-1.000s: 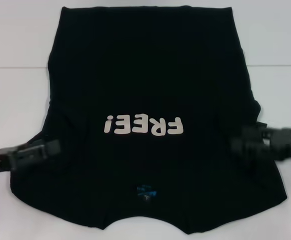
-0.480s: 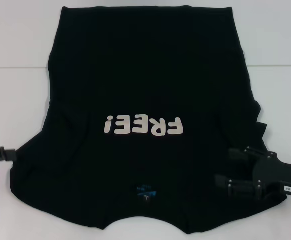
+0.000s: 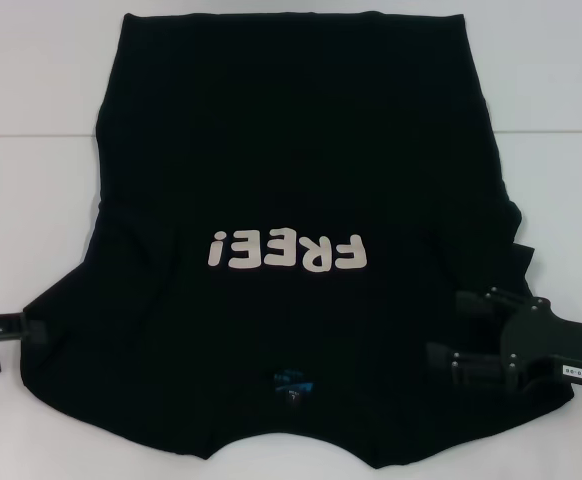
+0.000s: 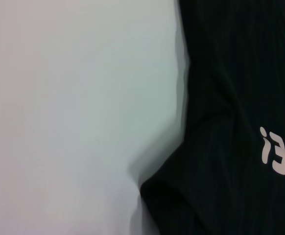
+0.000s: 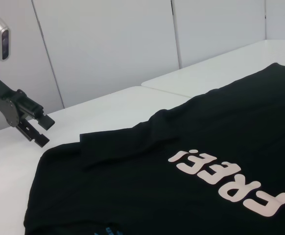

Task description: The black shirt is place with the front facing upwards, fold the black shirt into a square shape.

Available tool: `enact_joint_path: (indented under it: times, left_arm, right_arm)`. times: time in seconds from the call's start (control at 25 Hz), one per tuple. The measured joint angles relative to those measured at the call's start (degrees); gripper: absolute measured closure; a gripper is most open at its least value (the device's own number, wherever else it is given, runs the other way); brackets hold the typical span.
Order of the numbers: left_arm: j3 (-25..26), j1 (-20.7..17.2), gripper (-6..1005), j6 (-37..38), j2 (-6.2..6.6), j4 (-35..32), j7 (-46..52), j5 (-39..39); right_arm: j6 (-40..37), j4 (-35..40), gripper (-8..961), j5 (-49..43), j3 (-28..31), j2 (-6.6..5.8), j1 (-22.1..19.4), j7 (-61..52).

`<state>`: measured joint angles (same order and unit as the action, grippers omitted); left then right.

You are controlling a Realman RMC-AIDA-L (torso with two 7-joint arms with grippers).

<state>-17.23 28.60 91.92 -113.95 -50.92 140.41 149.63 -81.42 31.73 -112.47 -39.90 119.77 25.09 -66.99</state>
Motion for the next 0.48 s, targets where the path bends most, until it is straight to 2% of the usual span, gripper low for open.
enact_joint_path:
  times: [0.48]
  left_arm:
    - [-1.19,0.32,50,-0.19,-0.13,3.56,0.07,0.12]
  right_arm:
    - [-0.30,-0.09,19,0.01,-0.09,0.03,0.34,-0.43]
